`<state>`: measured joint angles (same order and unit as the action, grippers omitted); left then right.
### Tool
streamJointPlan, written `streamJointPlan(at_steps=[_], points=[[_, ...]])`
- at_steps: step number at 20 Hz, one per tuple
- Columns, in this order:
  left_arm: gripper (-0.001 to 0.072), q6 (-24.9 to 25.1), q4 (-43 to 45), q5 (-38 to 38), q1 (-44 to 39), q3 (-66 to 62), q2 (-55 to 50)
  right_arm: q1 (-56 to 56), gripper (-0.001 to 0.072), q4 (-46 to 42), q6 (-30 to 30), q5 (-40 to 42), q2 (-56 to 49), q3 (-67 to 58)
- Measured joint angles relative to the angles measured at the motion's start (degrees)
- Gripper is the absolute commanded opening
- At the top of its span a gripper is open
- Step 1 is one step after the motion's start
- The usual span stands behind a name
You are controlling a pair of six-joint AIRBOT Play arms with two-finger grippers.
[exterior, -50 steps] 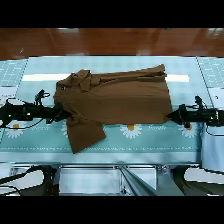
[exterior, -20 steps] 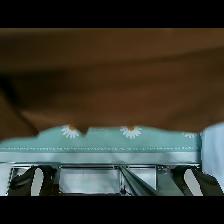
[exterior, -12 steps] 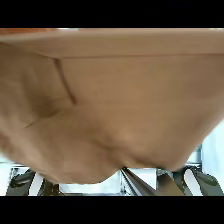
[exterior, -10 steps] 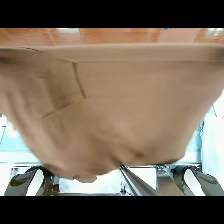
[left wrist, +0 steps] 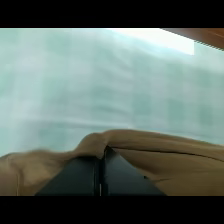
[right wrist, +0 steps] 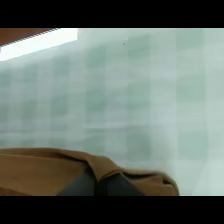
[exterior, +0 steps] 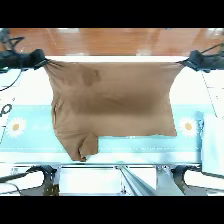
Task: Fold the shirts.
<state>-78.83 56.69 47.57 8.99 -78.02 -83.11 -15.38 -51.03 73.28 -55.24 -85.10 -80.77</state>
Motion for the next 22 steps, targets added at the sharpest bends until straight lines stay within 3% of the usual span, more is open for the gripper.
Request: streamJointPlan(at_steps=[7, 17, 22], points=[[0.0025, -1.55, -0.2, 4.63, -1.03, -12.85, -18.05, 1.11, 0.0024, 1.22, 2.73, -2.75, -18.43, -13.03], [0.0025, 1.73, -0.44, 22.97, 2.75, -10.8, -16.55, -1.64, 0.0025, -4.92, 0.39, -18.86, -17.18, -12.59], [0.0025, 2.16, -0.17, 26.01, 2.8, -2.34, -16.15, -1.86, 0.0028, -6.34, 0.2, -18.67, -16.92, -5.9]])
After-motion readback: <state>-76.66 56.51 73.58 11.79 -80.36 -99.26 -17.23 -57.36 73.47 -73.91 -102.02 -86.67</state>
